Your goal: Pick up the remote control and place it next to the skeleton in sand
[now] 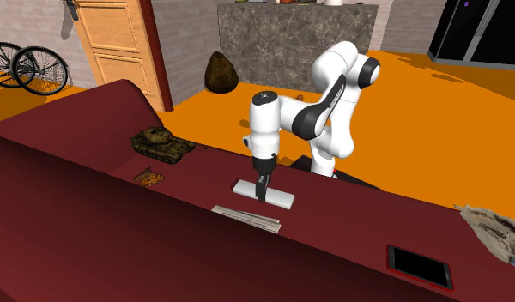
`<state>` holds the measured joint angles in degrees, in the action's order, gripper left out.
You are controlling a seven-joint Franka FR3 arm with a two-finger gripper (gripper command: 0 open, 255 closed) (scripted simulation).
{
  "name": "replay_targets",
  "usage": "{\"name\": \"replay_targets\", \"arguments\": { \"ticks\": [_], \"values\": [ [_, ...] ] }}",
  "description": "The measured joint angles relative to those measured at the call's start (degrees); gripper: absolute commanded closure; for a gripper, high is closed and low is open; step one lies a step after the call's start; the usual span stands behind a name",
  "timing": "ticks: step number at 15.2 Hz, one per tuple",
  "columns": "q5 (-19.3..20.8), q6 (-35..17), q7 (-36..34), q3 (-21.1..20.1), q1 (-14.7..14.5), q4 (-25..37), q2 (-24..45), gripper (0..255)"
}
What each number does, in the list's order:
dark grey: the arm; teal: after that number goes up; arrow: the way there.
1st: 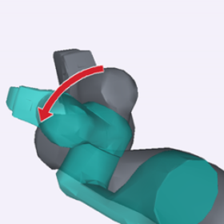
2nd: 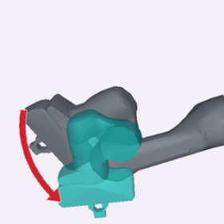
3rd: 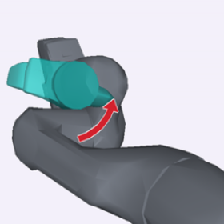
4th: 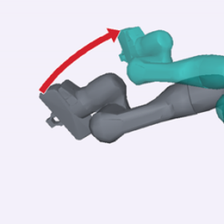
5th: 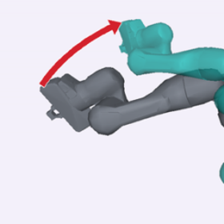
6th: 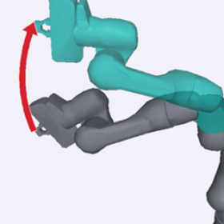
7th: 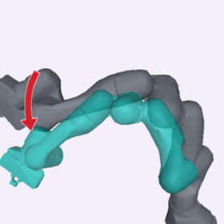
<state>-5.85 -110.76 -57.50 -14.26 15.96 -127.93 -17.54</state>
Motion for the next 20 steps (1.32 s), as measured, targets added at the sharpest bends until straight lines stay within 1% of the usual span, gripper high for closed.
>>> {"name": "replay_targets", "arguments": {
  "ticks": [6,7,17,20],
  "values": [
    [-0.01,-0.74,-0.05,-0.07,-0.02,-0.58,0.15,0],
    [-0.01,-0.75,-0.05,-0.07,-0.02,-0.58,0.15,255],
    [-0.03,-0.78,-0.09,-0.08,-0.03,-0.56,0.11,255],
    [-0.02,0.72,-0.04,0.04,0.0,0.51,-0.23,255]
  ]
}}
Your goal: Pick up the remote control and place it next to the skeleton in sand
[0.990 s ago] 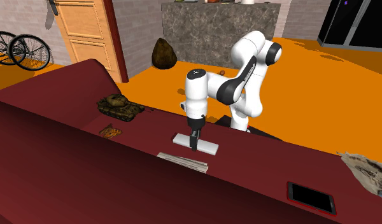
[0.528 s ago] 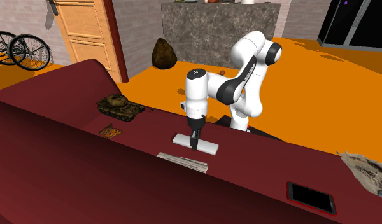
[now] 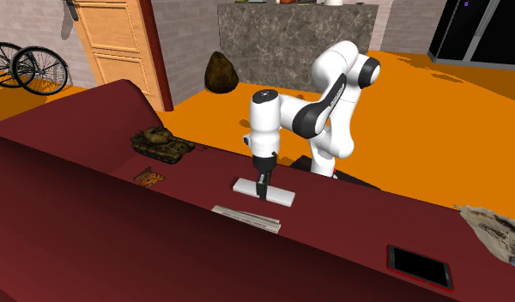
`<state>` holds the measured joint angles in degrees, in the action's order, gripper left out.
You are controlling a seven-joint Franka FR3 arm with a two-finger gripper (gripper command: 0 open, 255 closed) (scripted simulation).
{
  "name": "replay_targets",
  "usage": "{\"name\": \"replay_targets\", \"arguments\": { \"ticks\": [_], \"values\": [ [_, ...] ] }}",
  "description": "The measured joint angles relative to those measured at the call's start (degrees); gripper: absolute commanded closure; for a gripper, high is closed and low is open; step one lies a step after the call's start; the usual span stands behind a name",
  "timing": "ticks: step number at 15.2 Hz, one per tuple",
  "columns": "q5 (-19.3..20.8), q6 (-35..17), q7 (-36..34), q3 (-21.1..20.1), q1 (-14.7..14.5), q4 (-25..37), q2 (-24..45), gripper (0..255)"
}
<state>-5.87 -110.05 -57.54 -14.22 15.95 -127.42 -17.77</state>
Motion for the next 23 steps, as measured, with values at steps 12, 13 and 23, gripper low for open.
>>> {"name": "replay_targets", "arguments": {
  "ticks": [12,13,23],
  "values": [
    [0.26,9.37,-0.22,0.52,0.19,8.64,-0.74,255],
    [0.34,10.14,-0.23,0.56,0.25,9.66,-0.49,255],
    [0.69,17.84,-0.62,0.81,0.45,18.26,0.42,255]
  ]
}}
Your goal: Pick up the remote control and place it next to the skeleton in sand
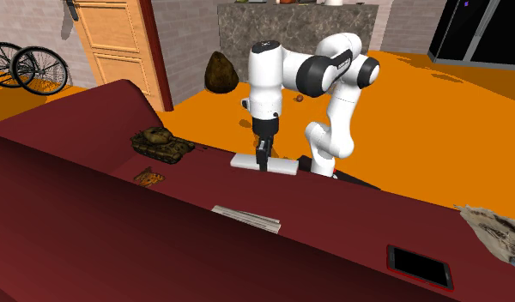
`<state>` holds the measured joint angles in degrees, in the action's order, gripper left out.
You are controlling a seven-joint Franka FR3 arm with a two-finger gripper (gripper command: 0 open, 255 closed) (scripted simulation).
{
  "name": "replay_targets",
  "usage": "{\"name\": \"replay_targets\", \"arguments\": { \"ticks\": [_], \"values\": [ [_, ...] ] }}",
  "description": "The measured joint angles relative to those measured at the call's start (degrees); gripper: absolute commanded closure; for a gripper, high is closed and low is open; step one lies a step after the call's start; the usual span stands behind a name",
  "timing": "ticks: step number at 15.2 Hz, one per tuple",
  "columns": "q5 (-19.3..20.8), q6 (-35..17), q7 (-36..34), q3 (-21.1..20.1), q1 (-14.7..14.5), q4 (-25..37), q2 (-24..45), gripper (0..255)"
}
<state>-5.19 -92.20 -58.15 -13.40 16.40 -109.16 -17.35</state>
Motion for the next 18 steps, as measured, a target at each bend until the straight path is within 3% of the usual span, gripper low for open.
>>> {"name": "replay_targets", "arguments": {
  "ticks": [3,18],
  "values": [
    [-0.14,1.73,-0.61,-0.28,-0.2,1.48,-0.28,255],
    [-8.83,5.33,-14.76,-9.6,-7.37,-9.74,-17.23,255]
  ]
}}
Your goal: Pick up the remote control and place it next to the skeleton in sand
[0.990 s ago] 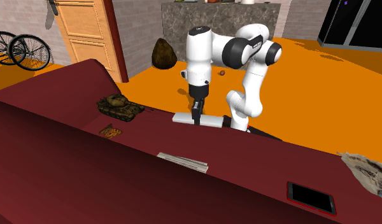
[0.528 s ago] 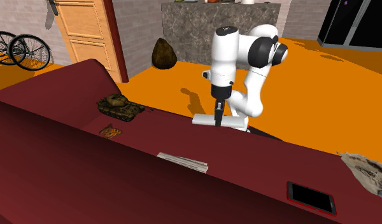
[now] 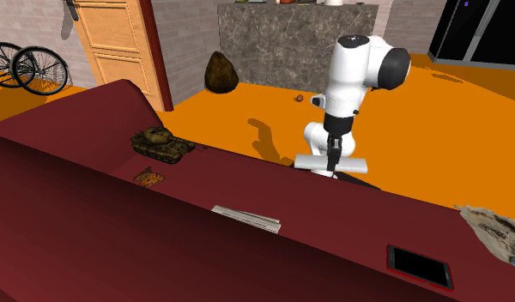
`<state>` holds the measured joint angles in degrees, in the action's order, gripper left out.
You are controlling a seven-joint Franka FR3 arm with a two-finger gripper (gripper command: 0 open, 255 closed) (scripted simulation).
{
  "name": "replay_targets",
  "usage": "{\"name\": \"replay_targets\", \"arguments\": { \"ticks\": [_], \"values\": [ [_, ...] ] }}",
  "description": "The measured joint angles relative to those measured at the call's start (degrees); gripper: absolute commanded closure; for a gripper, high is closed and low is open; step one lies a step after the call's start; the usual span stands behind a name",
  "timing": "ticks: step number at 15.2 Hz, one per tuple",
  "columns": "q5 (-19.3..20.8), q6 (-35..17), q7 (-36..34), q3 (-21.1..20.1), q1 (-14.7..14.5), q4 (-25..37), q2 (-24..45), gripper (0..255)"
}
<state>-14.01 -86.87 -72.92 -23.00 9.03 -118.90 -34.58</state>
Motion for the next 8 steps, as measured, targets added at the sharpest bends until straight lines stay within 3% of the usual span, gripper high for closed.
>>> {"name": "replay_targets", "arguments": {
  "ticks": [8],
  "values": [
    [-5.62,2.02,-9.81,-7.18,-3.58,-0.13,-4.38,255]
  ]
}}
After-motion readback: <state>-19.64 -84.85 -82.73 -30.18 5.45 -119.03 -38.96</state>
